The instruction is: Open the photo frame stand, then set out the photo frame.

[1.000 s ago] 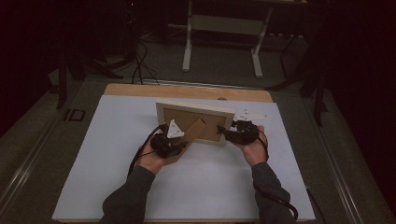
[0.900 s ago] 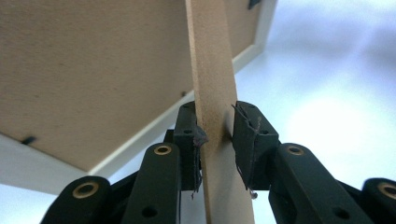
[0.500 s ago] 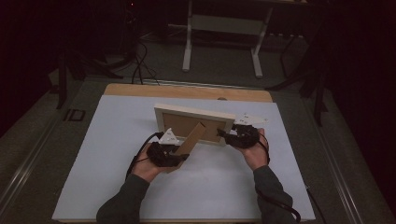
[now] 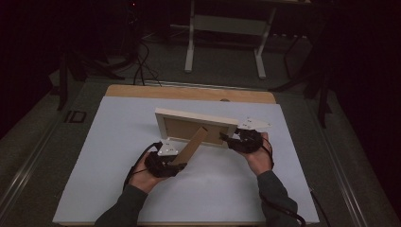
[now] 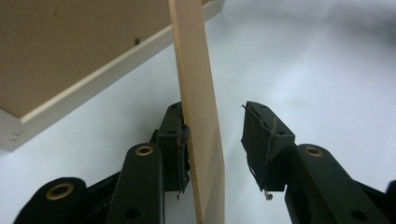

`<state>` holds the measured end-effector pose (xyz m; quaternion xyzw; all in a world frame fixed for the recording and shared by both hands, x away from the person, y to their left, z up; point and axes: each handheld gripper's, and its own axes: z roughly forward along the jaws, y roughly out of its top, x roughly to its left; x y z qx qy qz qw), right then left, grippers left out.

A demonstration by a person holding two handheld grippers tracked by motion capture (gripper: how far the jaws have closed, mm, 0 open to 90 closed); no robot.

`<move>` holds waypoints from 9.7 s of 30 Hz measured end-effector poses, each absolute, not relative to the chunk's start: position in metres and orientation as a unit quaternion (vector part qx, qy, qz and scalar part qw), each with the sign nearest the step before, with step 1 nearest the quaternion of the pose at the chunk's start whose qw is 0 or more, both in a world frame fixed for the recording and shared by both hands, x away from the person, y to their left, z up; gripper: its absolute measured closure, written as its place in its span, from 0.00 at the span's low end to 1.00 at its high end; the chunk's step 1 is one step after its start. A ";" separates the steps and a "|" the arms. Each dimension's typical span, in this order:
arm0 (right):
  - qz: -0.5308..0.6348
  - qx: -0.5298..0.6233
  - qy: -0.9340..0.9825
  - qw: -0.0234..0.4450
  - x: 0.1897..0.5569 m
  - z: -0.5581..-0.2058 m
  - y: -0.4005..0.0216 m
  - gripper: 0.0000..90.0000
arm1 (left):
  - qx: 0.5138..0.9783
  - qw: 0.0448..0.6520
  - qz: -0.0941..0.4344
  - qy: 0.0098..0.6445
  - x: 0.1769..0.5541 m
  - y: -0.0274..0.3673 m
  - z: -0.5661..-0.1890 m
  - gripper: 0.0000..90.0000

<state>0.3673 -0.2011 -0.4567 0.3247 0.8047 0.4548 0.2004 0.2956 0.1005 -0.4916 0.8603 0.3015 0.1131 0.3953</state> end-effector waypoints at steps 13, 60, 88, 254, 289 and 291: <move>0.457 0.320 0.803 0.209 0.356 -0.460 -0.200 0.56 | 0.853 0.408 0.093 0.313 0.287 0.112 -0.498 0.70; 0.463 0.339 0.794 0.199 0.339 -0.469 -0.203 0.50 | 0.833 0.455 0.093 0.300 0.274 0.129 -0.480 0.66; 0.466 0.357 0.787 0.188 0.328 -0.482 -0.216 0.49 | 0.763 0.497 0.144 0.387 0.275 0.158 -0.468 0.64; 0.542 0.369 0.742 0.139 0.335 -0.452 -0.219 1.00 | 0.802 0.443 0.168 0.364 0.331 0.055 -0.429 1.00; 0.511 0.311 0.794 0.106 0.331 -0.459 -0.200 1.00 | 0.806 0.432 0.163 0.370 0.344 0.059 -0.434 1.00; 0.510 0.309 0.796 0.106 0.330 -0.459 -0.199 1.00 | 0.807 0.432 0.163 0.368 0.345 0.060 -0.435 1.00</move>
